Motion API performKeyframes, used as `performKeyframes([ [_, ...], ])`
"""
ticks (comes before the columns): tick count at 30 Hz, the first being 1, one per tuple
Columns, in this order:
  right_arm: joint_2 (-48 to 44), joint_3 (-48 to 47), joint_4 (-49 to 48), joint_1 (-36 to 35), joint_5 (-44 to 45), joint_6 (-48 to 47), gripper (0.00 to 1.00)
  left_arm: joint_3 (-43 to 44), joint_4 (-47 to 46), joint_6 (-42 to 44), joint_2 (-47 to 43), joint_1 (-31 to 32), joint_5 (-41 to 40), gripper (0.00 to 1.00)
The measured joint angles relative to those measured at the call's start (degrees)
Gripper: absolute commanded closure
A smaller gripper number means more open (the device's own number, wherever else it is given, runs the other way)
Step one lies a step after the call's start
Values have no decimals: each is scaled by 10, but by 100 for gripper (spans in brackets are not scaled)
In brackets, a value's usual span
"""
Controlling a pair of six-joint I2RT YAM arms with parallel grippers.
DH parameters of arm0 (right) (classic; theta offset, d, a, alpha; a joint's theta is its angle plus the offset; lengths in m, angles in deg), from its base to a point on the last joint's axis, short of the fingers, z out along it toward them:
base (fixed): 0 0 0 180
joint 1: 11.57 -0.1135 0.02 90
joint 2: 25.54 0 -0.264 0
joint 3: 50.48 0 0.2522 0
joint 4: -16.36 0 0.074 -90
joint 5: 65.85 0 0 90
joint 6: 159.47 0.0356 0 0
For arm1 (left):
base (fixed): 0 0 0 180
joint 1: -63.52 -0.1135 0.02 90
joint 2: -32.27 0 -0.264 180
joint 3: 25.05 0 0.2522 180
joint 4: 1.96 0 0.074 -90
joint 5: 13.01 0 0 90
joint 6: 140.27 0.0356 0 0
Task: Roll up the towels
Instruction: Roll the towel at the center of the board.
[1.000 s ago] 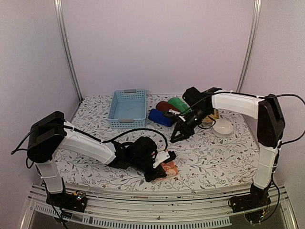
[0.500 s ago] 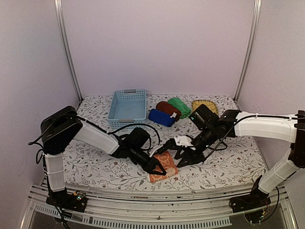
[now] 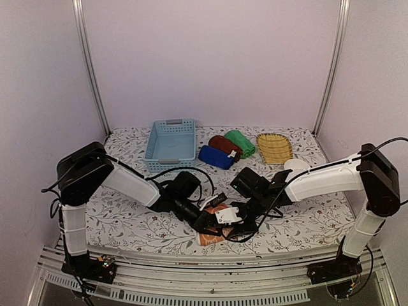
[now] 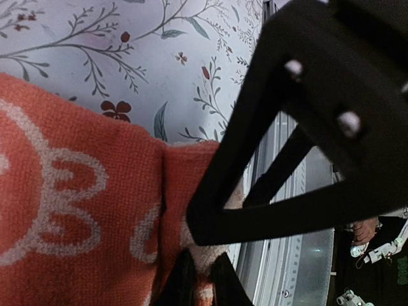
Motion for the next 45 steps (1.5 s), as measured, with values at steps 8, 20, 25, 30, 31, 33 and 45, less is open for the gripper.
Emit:
performKeyframes([
  [8,41,-10,-6,-2,2,-6,87,2,14,14,-8,-2,-20,75],
  [20,109,-98,78,2,-91,9,93,-118,67,37,-253,0,-294,54],
  [25,177,-182,173,19,-167,11,93,-170,74,39,-380,0,-453,54],
  [30,259,-267,271,56,-260,15,93,-237,62,61,-483,22,-535,56],
  [31,275,-281,291,65,-281,14,93,-247,60,73,-502,38,-548,55],
  [33,301,-302,323,80,-317,13,93,-264,51,96,-529,88,-572,54],
  [45,368,-341,424,108,-407,6,93,-235,23,234,-391,221,-579,52],
])
